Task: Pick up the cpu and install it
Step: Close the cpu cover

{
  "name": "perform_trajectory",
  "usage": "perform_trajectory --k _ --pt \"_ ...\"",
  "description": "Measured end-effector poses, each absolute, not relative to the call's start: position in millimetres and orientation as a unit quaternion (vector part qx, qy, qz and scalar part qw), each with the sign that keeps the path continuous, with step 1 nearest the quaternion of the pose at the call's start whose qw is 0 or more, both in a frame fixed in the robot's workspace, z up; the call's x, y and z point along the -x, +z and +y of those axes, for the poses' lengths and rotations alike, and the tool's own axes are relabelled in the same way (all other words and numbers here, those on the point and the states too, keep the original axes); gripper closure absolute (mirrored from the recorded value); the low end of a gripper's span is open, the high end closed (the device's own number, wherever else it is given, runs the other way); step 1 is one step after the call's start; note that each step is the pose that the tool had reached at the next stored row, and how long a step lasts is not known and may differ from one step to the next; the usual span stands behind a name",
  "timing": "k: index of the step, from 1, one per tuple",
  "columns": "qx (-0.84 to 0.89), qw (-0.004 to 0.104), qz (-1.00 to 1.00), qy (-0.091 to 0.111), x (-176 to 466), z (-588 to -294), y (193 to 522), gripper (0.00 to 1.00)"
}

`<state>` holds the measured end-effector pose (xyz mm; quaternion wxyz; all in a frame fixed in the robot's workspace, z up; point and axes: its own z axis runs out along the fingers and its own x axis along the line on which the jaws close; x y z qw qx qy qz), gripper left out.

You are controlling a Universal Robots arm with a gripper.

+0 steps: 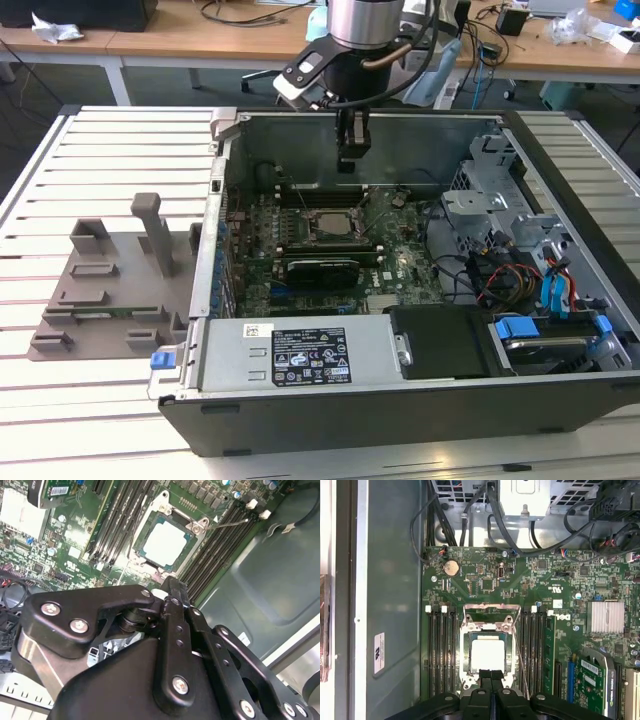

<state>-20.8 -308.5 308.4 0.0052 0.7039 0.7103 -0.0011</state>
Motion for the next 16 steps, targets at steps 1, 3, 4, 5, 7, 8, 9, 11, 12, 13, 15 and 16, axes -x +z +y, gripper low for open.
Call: perform_trajectory --k 1,3,4,5,7,8,9,11,12,13,15,16 --pt "-0.704 0.005 0.710 -0.001 20 -309 308 0.89" --pt "-0.704 0.005 0.710 -0.001 17 -308 308 0.89" --pt "-0.704 0.005 0.710 -0.001 15 -308 308 0.89" --pt "-0.704 0.005 0.710 -0.001 12 -308 308 0.89" --pt "-0.704 0.005 0.710 -0.001 4 -309 308 0.89" --pt "-0.704 0.005 0.710 -0.001 1 -309 308 0.89" --pt "-0.704 0.005 0.710 -0.001 -6 -308 308 0.89" --pt "-0.704 0.005 0.710 -0.001 -15 -308 308 0.89" --pt "-0.704 0.005 0.710 -0.001 -24 -308 308 0.89" --pt "-0.704 0.005 0.710 -0.001 -28 -308 308 0.89" --pt "-0.704 0.005 0.710 -0.002 -35 -308 308 0.89" --pt "-0.704 0.006 0.710 -0.002 -41 -309 304 0.89"
